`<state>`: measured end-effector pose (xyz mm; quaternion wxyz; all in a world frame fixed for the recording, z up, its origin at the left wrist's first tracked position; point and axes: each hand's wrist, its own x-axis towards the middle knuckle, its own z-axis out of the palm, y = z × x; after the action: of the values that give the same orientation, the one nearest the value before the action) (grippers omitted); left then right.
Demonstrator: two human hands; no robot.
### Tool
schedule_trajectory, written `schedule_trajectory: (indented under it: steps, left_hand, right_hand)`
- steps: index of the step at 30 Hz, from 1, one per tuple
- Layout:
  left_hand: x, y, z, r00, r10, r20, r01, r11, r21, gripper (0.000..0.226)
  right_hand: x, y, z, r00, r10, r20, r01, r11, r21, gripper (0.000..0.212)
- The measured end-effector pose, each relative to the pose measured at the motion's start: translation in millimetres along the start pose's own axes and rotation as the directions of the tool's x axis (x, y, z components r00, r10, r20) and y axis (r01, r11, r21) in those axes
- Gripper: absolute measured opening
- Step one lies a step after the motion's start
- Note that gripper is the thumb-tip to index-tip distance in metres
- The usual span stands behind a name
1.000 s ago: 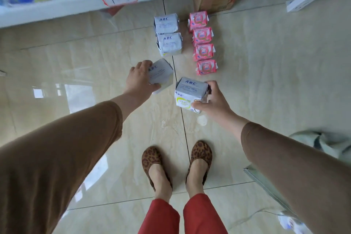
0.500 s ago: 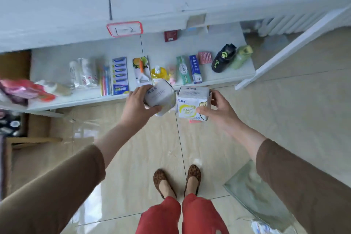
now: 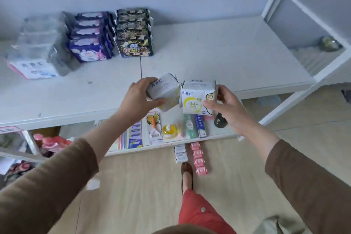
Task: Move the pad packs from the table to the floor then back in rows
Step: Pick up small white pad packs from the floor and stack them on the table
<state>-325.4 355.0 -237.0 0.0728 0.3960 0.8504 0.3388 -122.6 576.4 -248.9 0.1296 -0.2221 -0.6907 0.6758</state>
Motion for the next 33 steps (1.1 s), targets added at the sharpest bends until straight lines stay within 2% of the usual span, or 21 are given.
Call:
schedule_trajectory:
  steps: [7, 12, 19, 22, 29, 33]
  left_hand:
    - [150.4, 13.4, -12.0, 0.999, 0.048, 0.01, -0.049, 0.992, 0.116, 0.071]
    - [242.2, 8.2, -15.4, 0.998, 0.05, 0.032, -0.056, 0.977, 0.205, 0.07]
    - [360.4, -16.0, -17.3, 0.992, 0.097, 0.085, -0.125, 0.88, 0.459, 0.069]
    - [398.1, -35.7, -13.4, 0.989, 0.115, 0.097, -0.149, 0.843, 0.516, 0.068]
    - [457.4, -74.2, 1.5, 0.994, 0.092, 0.063, -0.111, 0.844, 0.525, 0.062]
    - [472.5, -93.4, 8.1, 0.988, 0.094, 0.123, -0.147, 0.813, 0.564, 0.048]
  right_hand:
    - [113.4, -19.2, -34.9, 0.999, -0.041, -0.008, 0.041, 0.999, 0.003, 0.04]
    - [191.4, -35.5, -37.8, 0.999, -0.032, 0.014, 0.032, 0.999, -0.039, 0.05]
    - [278.3, -47.6, -20.2, 0.999, -0.032, -0.005, 0.031, 0.998, -0.063, 0.053]
    - [301.2, -43.5, -12.8, 0.999, -0.007, -0.037, 0.006, 0.999, -0.035, 0.055]
    - [334.2, -28.2, 0.0, 0.996, 0.063, -0.067, -0.065, 0.997, -0.038, 0.052]
    - [350.2, -26.3, 3.9, 0.994, 0.081, -0.07, -0.084, 0.995, -0.051, 0.057]
